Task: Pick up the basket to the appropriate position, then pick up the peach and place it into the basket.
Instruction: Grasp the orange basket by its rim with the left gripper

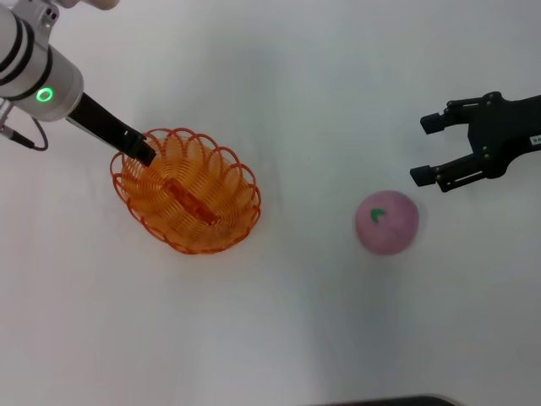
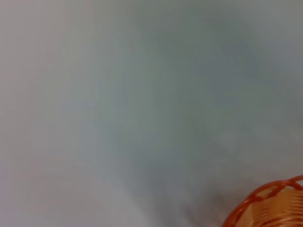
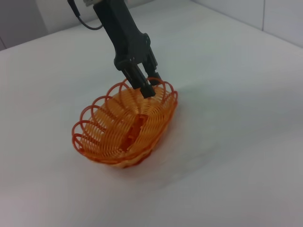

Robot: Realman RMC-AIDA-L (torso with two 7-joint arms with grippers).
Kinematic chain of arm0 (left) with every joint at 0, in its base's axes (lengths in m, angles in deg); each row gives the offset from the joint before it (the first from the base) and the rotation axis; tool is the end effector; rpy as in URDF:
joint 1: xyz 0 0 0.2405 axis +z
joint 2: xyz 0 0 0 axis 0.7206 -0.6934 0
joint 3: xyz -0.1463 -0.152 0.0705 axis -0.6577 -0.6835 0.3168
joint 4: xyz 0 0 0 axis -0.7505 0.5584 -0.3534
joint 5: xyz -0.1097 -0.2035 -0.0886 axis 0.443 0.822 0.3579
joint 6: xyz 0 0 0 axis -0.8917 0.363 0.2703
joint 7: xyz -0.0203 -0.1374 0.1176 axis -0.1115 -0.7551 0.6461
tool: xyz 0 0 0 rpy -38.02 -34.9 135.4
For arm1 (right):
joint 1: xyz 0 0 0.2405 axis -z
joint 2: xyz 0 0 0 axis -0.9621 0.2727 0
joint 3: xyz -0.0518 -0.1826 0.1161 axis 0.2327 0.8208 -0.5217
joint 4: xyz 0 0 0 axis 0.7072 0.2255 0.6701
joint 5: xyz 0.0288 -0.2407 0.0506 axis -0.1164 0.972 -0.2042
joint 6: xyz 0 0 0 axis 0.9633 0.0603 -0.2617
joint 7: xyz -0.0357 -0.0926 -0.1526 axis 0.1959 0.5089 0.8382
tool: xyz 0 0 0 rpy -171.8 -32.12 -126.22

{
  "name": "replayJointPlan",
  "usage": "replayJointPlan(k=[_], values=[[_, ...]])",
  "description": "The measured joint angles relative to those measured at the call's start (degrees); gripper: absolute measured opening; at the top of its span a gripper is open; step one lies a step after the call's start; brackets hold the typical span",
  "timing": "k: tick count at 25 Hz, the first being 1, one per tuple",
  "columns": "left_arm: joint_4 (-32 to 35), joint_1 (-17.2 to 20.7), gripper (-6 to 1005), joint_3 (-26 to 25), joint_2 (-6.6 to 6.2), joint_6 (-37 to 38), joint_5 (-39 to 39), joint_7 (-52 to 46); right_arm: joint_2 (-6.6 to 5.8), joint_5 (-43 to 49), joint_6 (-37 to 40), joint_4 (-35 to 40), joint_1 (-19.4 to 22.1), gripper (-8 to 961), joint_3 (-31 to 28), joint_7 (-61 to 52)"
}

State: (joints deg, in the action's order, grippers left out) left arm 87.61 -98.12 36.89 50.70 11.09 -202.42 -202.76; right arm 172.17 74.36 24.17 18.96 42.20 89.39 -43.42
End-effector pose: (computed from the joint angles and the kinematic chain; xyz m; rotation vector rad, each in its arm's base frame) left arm -0.2054 0.4319 -0.0490 -2.4841 -1.0569 0.5313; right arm 0.2751 0.3556 0.0409 -2.8716 0.5792 0.2078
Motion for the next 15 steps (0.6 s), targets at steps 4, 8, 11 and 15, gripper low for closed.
replayJointPlan(k=[4,8,11,15], values=[[0.04,0.05,404,0.01,0.08,0.18,0.19,0.14,0.23,0.0,-0.24,-0.01,-0.11,945,0.0,-0.07],[0.21,0.05,289,-0.08,0.11,0.47,0.44,0.18,0.41,0.0,-0.43,-0.02,-0.11,944,0.0,0.0],[0.67,0.03,202,-2.1,0.12,1.74,0.73,0.2,0.42,-0.01,-0.49,0.03,-0.12,944,0.0,-0.13],[1.54,0.05,128,-11.72,-1.16,7.54,7.1,1.99,0.41,-0.02,-0.5,0.35,-0.21,943,0.0,-0.36]])
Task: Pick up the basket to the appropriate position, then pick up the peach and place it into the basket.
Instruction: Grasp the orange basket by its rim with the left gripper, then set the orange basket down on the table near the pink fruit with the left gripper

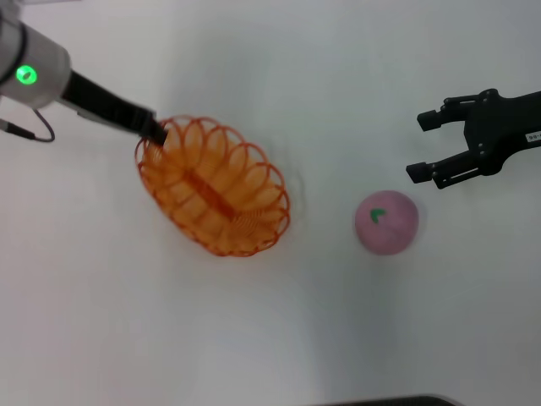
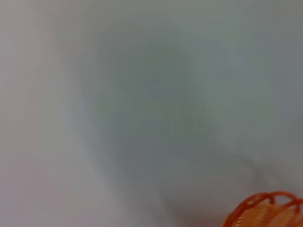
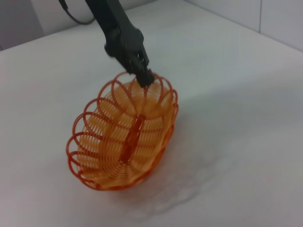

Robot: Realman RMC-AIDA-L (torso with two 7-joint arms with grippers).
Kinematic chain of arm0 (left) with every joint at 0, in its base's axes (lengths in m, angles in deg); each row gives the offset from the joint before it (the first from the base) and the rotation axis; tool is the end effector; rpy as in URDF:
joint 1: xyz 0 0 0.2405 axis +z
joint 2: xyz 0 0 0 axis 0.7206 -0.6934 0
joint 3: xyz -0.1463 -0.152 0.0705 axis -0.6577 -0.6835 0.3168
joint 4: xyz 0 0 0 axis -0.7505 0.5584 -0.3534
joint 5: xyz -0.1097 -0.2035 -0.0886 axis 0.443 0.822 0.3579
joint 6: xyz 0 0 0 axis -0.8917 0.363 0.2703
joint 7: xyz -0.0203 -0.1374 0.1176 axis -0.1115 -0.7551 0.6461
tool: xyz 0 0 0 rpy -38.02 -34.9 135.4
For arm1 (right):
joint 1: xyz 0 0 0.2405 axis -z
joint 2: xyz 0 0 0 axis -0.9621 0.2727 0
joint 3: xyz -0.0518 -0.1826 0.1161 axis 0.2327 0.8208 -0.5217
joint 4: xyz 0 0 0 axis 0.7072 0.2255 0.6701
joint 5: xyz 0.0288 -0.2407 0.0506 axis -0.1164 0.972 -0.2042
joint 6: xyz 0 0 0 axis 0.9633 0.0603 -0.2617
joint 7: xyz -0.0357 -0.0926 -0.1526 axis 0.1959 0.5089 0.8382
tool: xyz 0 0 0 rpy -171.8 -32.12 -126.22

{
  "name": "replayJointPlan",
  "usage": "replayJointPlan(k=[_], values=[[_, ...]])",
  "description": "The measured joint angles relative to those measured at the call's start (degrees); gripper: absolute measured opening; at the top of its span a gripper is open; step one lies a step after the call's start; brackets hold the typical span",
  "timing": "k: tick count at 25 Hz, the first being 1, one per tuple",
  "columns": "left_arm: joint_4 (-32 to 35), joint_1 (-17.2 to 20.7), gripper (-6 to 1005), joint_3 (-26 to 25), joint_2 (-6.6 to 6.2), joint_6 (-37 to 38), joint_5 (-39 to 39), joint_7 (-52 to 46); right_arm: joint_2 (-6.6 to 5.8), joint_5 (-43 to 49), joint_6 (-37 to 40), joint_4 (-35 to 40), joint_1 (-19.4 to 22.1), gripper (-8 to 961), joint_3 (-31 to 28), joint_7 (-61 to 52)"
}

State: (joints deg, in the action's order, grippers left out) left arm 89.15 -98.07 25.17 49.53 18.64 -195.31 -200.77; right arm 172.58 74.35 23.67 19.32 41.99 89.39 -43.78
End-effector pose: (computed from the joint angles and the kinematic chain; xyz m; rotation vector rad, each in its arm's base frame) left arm -0.1923 0.4271 -0.0281 -2.5385 -1.2885 0.2492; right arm 0.2728 0.3581 0.0394 -2.8644 0.5781 0.2099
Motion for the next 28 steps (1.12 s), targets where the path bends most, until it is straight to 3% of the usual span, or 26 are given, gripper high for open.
replayJointPlan(k=[4,7,9,12,16,18,23,28], values=[[0.31,2.33,86,-8.16,-2.59,4.42,7.25,0.69,-0.02,0.0,-0.21,0.12,-0.12,942,0.0,0.25],[0.97,5.34,69,-11.75,-2.95,4.96,9.47,0.32,-0.03,0.01,-0.82,0.02,-0.13,942,0.0,0.47],[1.94,7.84,63,-14.49,-2.34,4.95,11.12,0.21,-0.04,0.01,-1.16,-0.09,-0.14,941,-0.01,0.48],[3.73,13.42,64,-16.63,-0.35,3.57,16.34,0.18,-0.03,0.02,-1.53,-0.22,-0.16,941,-0.01,0.48],[5.54,20.06,65,-16.02,2.72,-1.41,22.11,1.02,-0.03,0.01,-1.8,-0.26,-0.6,940,0.0,0.34],[4.26,22.33,65,-15.08,3.36,-3.91,24.83,2.23,0.01,0.01,-1.86,-0.24,-0.85,940,-0.01,0.1],[-2.14,24.26,156,-14.58,3.21,-5.82,27.21,5.0,0.06,0.01,-1.89,0.12,-1.2,939,0.0,-0.11],[-2.71,25.84,294,-14.99,3.19,-3.88,27.4,4.97,0.06,0.01,-1.92,0.2,-1.66,938,-0.01,-0.2]])
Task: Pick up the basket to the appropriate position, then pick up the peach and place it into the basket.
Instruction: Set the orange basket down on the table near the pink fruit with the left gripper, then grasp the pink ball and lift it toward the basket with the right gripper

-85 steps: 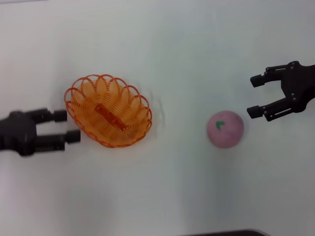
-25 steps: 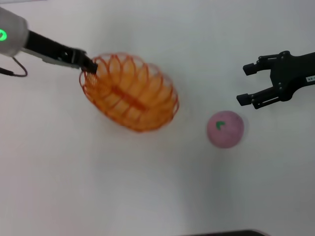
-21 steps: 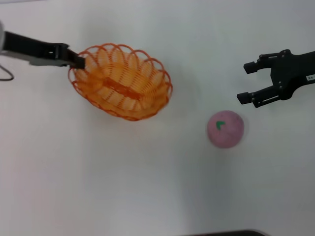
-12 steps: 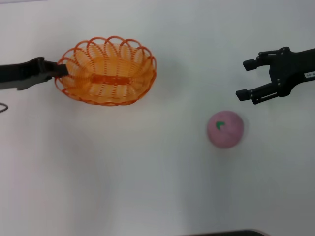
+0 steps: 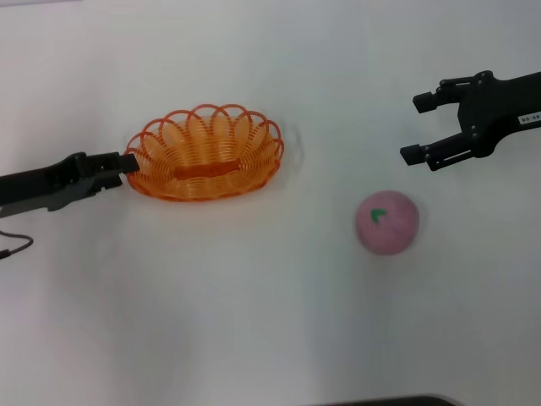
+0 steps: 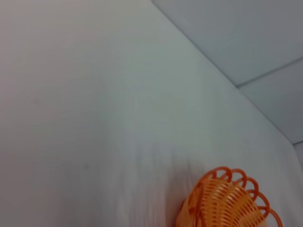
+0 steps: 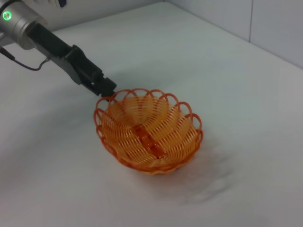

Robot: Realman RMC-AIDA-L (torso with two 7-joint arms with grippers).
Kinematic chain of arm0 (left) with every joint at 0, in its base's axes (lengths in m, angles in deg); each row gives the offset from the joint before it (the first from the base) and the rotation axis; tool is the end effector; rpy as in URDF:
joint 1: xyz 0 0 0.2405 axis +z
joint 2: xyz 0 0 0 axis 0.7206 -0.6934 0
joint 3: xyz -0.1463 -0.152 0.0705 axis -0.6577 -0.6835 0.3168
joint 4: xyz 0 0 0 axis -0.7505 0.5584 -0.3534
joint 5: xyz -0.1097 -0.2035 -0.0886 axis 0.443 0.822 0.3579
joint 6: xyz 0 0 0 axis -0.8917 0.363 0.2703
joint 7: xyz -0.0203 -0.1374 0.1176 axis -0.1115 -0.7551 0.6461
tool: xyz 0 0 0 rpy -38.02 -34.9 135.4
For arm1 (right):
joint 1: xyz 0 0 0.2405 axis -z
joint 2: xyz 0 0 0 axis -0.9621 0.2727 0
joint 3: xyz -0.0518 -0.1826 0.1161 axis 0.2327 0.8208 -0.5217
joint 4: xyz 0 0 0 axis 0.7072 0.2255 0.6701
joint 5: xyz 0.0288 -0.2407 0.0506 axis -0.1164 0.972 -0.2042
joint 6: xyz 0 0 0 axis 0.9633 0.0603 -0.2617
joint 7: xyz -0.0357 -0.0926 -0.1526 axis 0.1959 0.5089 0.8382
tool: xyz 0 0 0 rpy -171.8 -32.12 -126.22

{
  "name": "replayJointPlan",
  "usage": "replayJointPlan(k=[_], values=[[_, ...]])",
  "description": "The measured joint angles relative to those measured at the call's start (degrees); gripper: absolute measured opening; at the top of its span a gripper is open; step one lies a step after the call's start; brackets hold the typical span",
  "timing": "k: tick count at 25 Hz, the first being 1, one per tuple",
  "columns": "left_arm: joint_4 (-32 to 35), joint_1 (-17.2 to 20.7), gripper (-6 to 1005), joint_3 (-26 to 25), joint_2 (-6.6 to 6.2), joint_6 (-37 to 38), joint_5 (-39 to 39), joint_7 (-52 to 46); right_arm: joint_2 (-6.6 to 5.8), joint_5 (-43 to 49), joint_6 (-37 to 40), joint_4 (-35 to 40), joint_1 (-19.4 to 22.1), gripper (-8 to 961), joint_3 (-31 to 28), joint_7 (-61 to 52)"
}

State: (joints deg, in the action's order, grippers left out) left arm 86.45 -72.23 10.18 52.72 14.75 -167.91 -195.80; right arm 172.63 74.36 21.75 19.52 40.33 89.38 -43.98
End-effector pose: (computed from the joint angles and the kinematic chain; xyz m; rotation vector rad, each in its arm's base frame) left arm -0.3073 0.3511 -0.0219 -2.0301 -1.9318 -0.6327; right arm 0.2646 0.3715 0.0409 -2.8406 0.5376 0.1995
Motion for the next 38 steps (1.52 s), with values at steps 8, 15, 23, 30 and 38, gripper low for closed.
replayJointPlan(k=[8,15,23,30,38], values=[[3.92,1.05,539,-0.27,-0.2,1.36,1.58,6.39,-0.02,-2.01,-0.01,0.05,-0.61,937,-0.64,-0.03],[10.39,4.7,569,0.54,0.32,15.79,12.95,28.6,-0.51,-8.25,-0.65,2.32,-0.61,936,-2.91,-5.05],[11.12,5.6,783,1.8,0.18,21.02,9.78,44.98,-0.49,-6.99,-5.12,6.77,-2.95,934,-2.26,-19.62],[11.11,5.66,877,2.34,0.11,21.03,3.22,46.92,1.03,1.77,3.05,18.35,-3.46,933,9.78,-22.64],[10.75,5.7,883,1.71,0.19,20.5,2.76,46.88,4.3,12.02,2.14,17.27,-4.84,932,18.86,-22.28]])
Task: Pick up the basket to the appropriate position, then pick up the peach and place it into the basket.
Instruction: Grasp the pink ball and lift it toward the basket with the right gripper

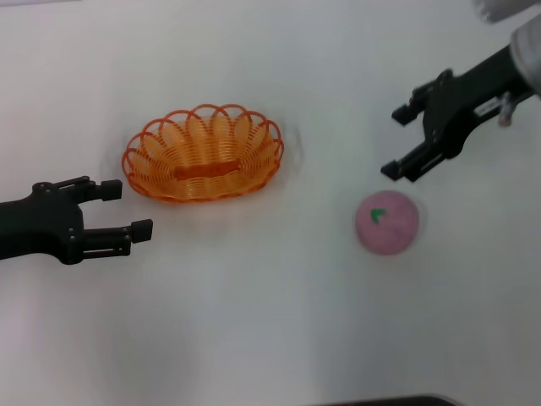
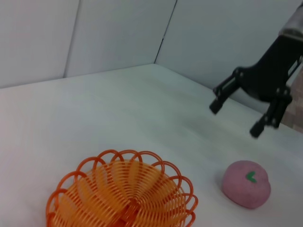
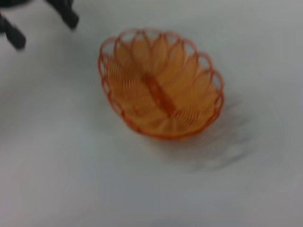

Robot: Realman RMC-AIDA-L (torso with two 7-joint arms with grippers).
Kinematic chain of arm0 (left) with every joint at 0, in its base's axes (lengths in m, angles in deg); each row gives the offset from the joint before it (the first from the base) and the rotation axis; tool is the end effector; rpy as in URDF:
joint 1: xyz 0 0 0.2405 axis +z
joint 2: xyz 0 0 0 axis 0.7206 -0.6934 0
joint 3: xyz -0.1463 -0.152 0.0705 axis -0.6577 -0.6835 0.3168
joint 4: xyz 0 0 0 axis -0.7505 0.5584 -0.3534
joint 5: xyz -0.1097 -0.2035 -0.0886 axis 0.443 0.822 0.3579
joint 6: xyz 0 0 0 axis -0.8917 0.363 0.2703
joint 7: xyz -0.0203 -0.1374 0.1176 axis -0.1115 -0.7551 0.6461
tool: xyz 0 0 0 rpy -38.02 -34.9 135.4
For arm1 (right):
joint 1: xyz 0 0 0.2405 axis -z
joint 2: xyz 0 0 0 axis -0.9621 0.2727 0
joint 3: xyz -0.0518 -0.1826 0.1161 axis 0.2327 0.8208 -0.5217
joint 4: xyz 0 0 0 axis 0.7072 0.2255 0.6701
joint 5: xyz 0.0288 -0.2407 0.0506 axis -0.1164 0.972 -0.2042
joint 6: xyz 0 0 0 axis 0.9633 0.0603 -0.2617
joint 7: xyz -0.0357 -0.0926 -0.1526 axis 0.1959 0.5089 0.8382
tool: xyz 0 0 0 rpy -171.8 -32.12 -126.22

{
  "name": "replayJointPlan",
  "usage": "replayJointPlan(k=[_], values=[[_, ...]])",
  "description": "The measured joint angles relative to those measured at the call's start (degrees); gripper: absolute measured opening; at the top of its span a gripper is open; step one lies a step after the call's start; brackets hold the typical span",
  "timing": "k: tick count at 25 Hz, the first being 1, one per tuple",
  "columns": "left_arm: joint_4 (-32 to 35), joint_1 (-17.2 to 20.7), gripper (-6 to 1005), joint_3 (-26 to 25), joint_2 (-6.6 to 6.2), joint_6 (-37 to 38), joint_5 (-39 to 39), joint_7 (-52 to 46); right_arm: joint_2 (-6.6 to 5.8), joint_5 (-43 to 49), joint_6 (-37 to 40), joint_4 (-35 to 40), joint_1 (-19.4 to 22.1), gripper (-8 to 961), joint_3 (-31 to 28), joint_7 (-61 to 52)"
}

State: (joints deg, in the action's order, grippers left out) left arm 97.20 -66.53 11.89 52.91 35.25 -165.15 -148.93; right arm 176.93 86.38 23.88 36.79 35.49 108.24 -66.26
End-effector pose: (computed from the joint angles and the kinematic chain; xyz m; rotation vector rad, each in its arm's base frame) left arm -0.2800 0.3030 0.0091 -2.7330 -0.8154 -0.5490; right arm 0.1966 0.3859 0.0204 -2.9065 0.5164 -0.3279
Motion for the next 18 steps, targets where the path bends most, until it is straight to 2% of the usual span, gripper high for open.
replayJointPlan(k=[2,5,9,18], values=[[0.0,0.02,883,-0.02,-0.01,-0.01,-0.03,-0.13,0.86,2.82,-0.86,-1.96,-0.82,932,1.15,0.03],[-0.06,0.03,882,-0.02,-0.03,-0.01,-0.04,-0.15,1.11,4.57,-3.22,-6.61,-2.12,931,3.71,-0.05],[-0.08,0.04,882,0.06,-0.06,-0.01,-0.04,-0.39,0.97,4.91,-5.18,-11.49,-3.21,832,6.31,0.53],[-0.78,-0.06,882,0.08,0.0,-0.07,0.02,-0.58,1.09,5.24,-5.47,-12.03,-3.42,565,7.84,1.18]])
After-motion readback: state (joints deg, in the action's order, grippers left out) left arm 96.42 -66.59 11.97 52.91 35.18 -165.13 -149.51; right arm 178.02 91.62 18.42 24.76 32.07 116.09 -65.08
